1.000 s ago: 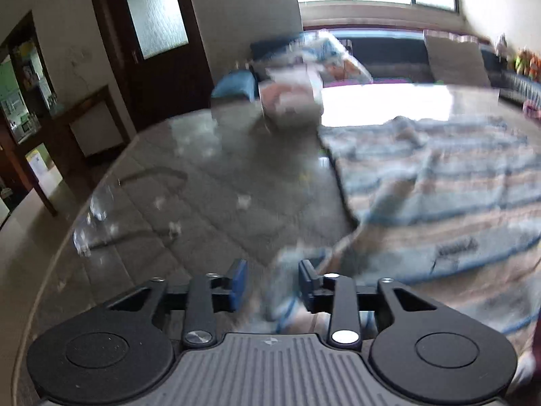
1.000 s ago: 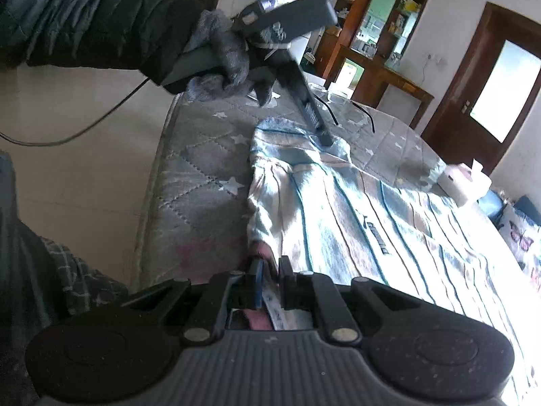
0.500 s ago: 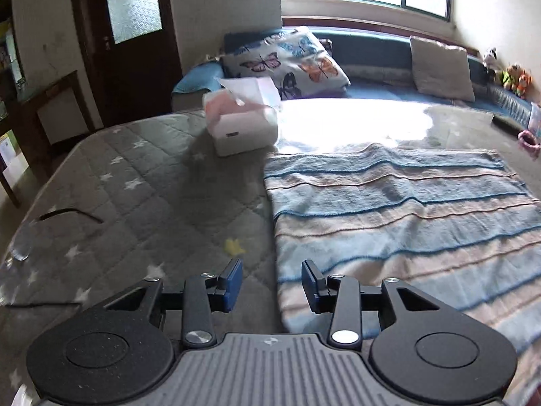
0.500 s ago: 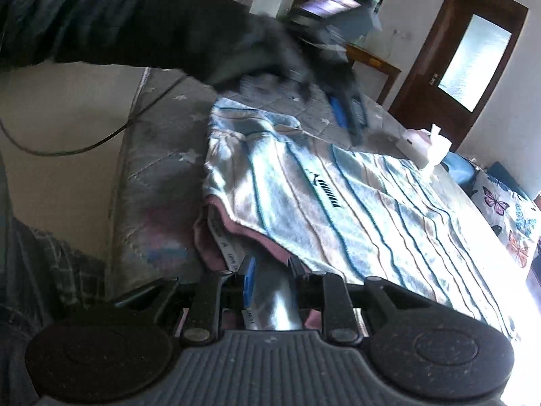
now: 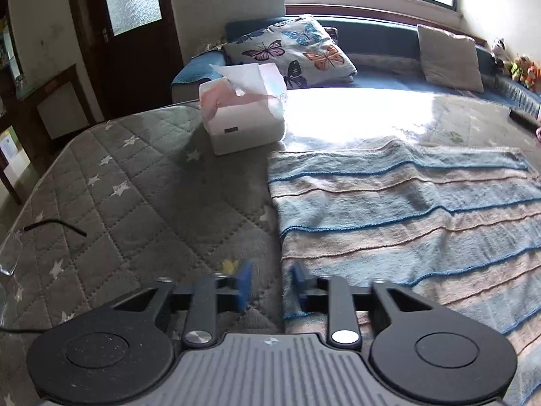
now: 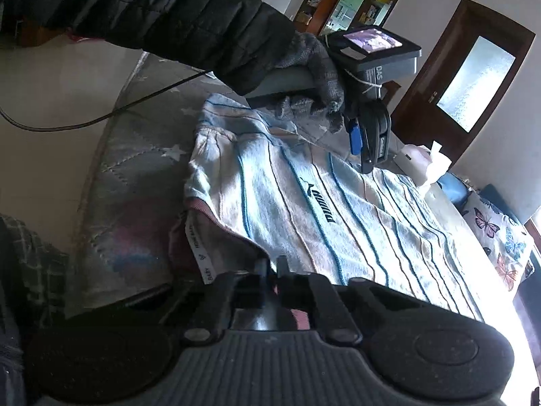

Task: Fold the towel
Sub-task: 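Release the hem with the right gripper and smooth the shirt flat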

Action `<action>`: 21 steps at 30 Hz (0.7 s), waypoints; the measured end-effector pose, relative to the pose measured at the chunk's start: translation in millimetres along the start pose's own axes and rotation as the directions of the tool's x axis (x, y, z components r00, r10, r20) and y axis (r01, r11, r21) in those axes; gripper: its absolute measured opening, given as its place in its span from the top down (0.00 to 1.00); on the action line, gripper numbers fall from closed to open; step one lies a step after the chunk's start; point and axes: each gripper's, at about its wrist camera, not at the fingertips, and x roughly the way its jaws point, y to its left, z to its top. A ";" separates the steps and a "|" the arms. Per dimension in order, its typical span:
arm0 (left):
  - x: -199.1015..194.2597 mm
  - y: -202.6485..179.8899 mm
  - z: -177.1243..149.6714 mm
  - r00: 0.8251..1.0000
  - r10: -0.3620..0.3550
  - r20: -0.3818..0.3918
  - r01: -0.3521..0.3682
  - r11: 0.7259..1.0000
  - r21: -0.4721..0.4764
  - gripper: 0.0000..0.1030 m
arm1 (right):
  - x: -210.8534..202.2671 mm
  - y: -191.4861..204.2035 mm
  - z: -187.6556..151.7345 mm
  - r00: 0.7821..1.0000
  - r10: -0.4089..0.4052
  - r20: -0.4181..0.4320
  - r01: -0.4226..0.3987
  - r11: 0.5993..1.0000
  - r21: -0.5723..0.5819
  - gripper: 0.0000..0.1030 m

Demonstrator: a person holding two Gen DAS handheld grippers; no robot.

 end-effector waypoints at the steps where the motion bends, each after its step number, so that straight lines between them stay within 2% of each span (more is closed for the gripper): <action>1: 1.3 -1.5 0.0 1.000 0.006 0.004 -0.006 1.000 0.008 0.83 | -2.3 -0.5 0.4 1.000 0.002 0.004 -0.002 1.000 0.002 0.99; 2: 3.0 -3.2 -0.3 1.000 0.021 0.007 -0.021 1.000 0.022 0.86 | -5.8 -0.8 1.0 1.000 0.003 0.009 -0.004 1.000 0.003 0.99; 7: 7.5 -2.1 0.0 0.999 0.041 0.021 -0.041 0.999 0.028 0.87 | -26.9 1.3 0.2 0.999 0.032 0.008 -0.032 0.999 -0.003 0.99; 11: 7.6 -1.8 0.7 0.999 0.051 0.019 -0.051 0.998 0.029 0.86 | -23.9 8.7 -4.7 0.999 0.031 -0.018 -0.031 0.999 -0.005 0.99; 16: -4.2 6.6 -1.3 0.998 0.061 0.021 -0.061 0.998 0.011 0.84 | -31.5 0.6 -3.4 0.999 0.047 -0.011 -0.047 0.997 0.061 0.93; 19: -17.7 10.0 -5.5 0.999 0.005 0.031 -0.004 1.000 -0.022 0.82 | -44.5 -13.5 -6.6 1.000 0.029 -0.005 -0.028 0.990 0.141 0.87; 21: -25.0 5.5 -9.6 0.998 -0.042 0.037 0.043 0.999 -0.020 0.77 | -47.3 -23.5 -13.5 0.999 -0.016 -0.027 0.021 0.981 0.195 0.86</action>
